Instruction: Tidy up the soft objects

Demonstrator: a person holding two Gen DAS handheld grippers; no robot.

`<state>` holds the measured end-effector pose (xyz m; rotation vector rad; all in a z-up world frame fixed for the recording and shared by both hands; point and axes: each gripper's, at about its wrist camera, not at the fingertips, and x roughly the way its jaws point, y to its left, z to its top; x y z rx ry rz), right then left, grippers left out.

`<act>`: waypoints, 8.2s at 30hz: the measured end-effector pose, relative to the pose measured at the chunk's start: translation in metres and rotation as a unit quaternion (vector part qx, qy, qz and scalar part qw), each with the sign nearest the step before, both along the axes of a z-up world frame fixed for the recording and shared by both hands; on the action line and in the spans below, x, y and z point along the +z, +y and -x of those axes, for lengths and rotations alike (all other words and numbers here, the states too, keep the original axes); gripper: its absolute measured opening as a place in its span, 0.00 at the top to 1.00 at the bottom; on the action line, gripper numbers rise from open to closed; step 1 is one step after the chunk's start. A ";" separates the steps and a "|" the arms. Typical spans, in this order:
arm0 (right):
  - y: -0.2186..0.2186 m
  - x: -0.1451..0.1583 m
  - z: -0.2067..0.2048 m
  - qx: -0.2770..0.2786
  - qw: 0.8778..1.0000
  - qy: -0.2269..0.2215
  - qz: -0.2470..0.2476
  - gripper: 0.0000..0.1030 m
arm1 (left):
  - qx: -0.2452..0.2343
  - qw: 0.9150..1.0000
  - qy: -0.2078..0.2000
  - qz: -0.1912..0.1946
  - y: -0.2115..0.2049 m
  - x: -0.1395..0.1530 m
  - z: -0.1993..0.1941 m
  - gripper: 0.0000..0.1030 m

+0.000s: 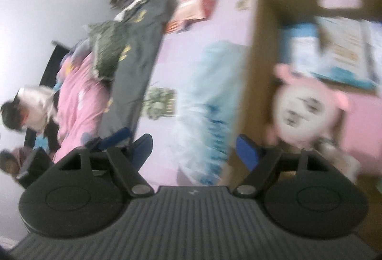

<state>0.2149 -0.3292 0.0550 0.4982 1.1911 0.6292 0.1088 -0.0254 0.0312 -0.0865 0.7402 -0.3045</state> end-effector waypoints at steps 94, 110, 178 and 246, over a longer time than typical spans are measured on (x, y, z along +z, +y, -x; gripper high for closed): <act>-0.200 -0.061 0.103 -0.181 0.979 0.039 0.089 0.65 | -0.291 0.950 0.106 0.029 -0.262 -0.023 -0.006 0.41; -0.099 -0.014 0.039 -0.102 0.995 -0.020 0.004 0.60 | -0.098 0.995 -0.019 0.021 -0.084 0.022 0.002 0.28; -0.053 0.002 0.002 -0.096 0.993 -0.032 -0.062 0.83 | -0.135 0.985 -0.103 -0.036 -0.156 0.030 -0.012 0.66; 0.014 -0.003 0.241 -0.310 0.868 -0.231 0.311 0.01 | 0.023 0.997 0.051 -0.061 -0.051 -0.010 0.068 0.00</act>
